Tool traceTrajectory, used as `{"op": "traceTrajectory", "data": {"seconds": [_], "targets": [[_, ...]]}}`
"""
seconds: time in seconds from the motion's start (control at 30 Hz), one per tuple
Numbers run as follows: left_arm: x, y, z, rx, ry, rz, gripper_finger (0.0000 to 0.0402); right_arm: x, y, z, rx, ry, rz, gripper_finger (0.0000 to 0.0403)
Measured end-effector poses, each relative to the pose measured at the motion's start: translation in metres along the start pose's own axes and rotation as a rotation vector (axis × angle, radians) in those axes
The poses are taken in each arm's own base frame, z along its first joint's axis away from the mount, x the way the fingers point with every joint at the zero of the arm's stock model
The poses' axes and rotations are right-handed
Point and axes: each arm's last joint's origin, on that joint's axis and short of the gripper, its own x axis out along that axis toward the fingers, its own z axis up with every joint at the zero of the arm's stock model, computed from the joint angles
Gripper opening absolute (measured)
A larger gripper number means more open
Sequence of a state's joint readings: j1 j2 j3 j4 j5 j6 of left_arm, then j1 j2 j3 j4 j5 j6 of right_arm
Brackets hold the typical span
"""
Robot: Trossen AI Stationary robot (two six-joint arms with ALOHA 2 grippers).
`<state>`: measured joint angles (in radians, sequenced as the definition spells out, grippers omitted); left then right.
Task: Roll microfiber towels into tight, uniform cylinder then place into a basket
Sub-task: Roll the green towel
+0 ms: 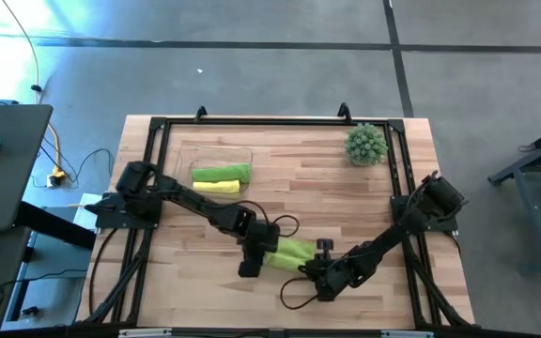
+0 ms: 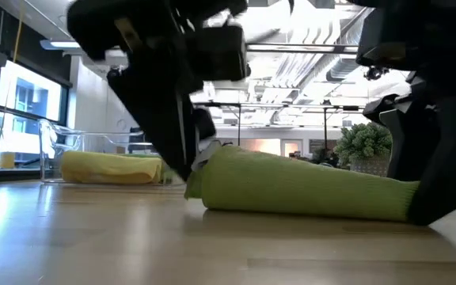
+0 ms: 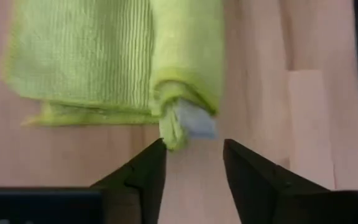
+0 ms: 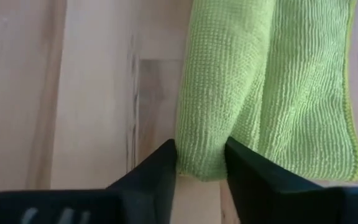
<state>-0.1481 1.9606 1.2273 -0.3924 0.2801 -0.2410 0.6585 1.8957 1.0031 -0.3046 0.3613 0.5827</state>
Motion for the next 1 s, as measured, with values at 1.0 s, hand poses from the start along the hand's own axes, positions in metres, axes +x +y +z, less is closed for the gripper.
{"op": "traceTrajectory", "data": {"seconds": [1.0], "targets": [[0.036,-0.059,-0.015,0.329,-0.192,0.554,0.0190,0.006,-0.007,0.010,0.080,-0.004,0.083,0.0015]]}}
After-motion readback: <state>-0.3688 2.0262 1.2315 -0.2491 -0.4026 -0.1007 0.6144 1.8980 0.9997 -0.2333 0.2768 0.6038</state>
